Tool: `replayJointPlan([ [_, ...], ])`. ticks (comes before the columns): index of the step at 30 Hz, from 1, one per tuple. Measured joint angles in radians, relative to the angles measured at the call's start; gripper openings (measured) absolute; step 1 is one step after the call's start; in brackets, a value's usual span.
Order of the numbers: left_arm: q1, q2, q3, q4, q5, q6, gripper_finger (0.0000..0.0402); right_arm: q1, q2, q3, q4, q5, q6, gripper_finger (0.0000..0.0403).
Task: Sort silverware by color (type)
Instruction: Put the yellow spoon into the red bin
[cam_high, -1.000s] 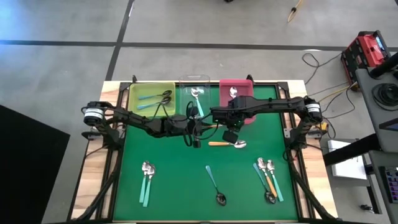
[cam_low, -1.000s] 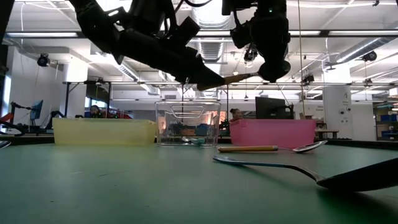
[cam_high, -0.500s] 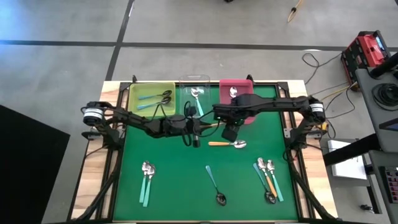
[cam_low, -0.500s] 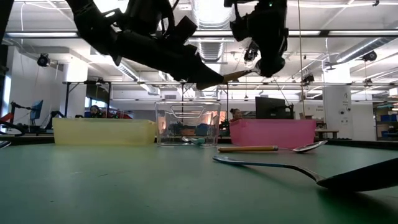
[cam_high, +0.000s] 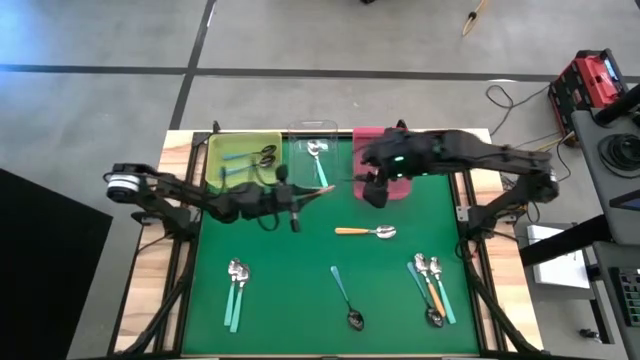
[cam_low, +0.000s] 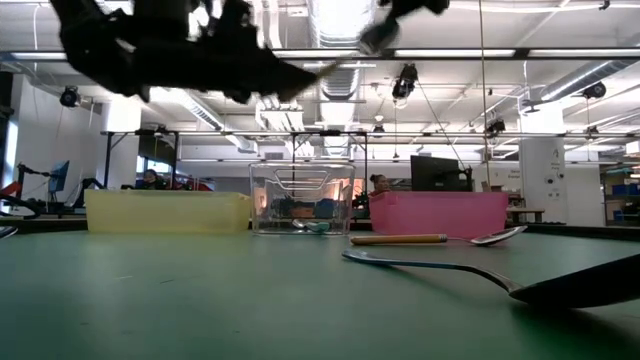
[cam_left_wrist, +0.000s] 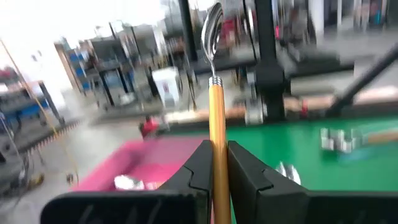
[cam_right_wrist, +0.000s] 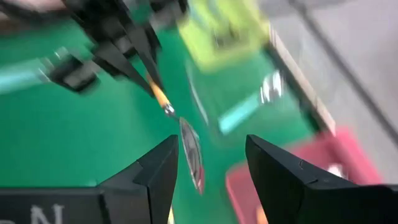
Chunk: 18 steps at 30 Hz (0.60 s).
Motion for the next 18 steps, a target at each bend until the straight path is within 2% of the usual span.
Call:
replayJointPlan([
  [5,-0.001,-0.109,-0.142,0.268,0.012,-0.003,0.0012,0.024,-0.138,-0.104,0.256,0.0,-0.112,0.0178],
  [10,-0.002,-0.187,-0.234,0.49,0.094,-0.004,0.0012,0.035,-0.235,-0.272,0.509,-0.003,-0.197,0.0175],
  [12,-0.002,-0.205,-0.243,0.535,0.111,-0.005,0.0012,0.036,-0.257,-0.355,0.643,-0.002,-0.221,0.0175],
  [18,-0.002,-0.227,-0.23,0.532,0.115,-0.006,0.0011,0.036,-0.247,-0.591,1.064,-0.011,-0.289,0.0174],
])
